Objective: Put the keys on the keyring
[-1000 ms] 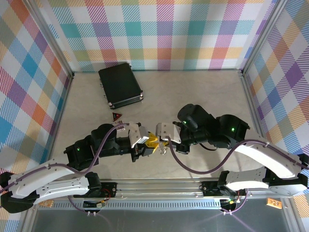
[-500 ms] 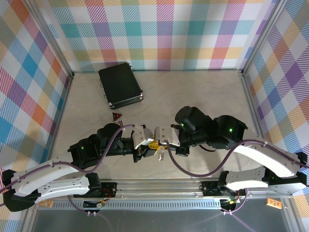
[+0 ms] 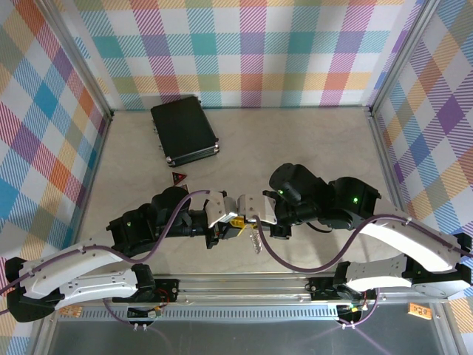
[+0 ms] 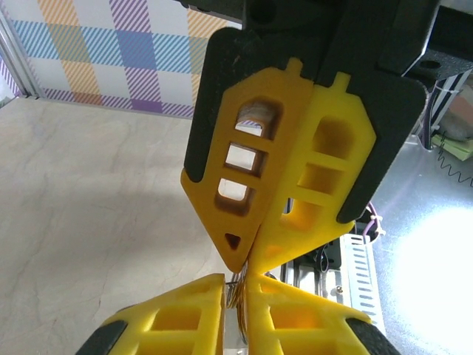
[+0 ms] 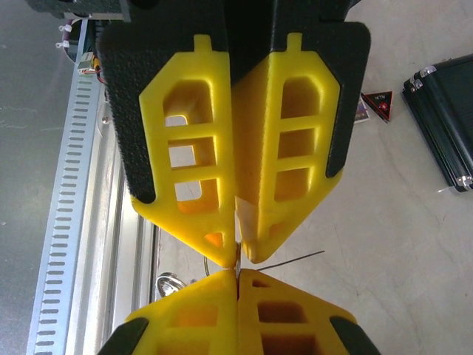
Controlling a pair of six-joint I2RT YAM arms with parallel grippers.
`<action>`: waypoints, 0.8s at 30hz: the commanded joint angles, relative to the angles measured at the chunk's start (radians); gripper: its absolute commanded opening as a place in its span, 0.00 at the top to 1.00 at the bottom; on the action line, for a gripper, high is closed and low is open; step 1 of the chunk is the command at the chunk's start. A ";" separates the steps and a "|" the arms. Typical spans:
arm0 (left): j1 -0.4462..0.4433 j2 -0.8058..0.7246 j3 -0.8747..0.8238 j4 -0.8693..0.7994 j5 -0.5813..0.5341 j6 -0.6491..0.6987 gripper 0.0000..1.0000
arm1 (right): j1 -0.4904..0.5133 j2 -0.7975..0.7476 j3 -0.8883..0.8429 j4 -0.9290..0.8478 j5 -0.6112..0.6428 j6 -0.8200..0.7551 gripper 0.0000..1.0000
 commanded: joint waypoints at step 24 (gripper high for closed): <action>-0.007 -0.058 -0.038 0.006 0.162 -0.110 0.75 | 0.021 -0.038 -0.005 0.049 0.041 0.019 1.00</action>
